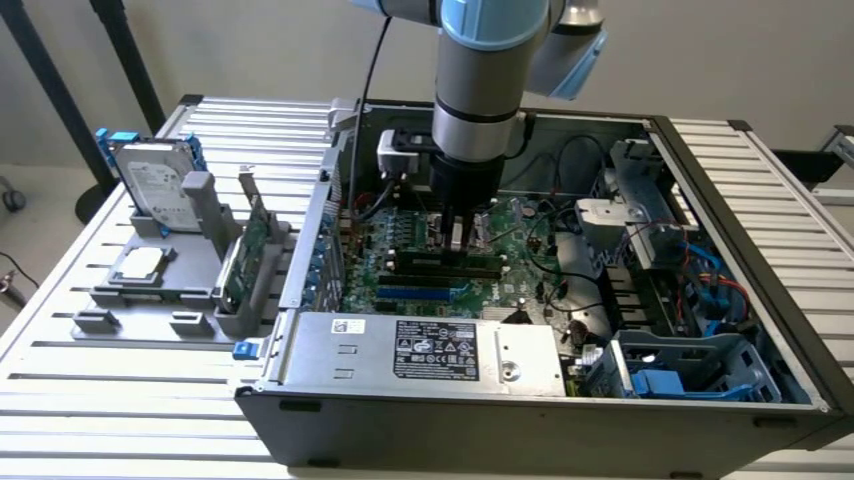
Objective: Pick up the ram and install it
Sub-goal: 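Insert the ram into the slot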
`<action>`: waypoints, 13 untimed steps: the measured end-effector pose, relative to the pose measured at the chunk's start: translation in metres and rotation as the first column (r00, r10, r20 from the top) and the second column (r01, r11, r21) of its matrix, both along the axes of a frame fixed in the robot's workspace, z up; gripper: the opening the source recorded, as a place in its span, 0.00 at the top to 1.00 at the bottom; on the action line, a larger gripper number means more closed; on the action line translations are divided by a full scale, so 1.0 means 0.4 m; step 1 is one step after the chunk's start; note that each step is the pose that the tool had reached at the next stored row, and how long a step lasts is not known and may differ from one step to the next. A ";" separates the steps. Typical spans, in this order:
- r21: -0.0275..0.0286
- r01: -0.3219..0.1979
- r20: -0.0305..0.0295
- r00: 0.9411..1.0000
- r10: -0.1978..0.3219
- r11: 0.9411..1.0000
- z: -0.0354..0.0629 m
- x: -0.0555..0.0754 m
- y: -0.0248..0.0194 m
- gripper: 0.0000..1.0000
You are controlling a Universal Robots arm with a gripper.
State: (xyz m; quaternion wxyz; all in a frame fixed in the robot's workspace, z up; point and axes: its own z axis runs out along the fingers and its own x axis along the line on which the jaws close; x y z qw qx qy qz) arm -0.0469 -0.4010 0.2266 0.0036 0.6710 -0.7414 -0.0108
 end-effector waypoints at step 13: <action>0.000 0.001 0.000 1.000 -0.001 1.000 -0.005 0.000 0.000 0.78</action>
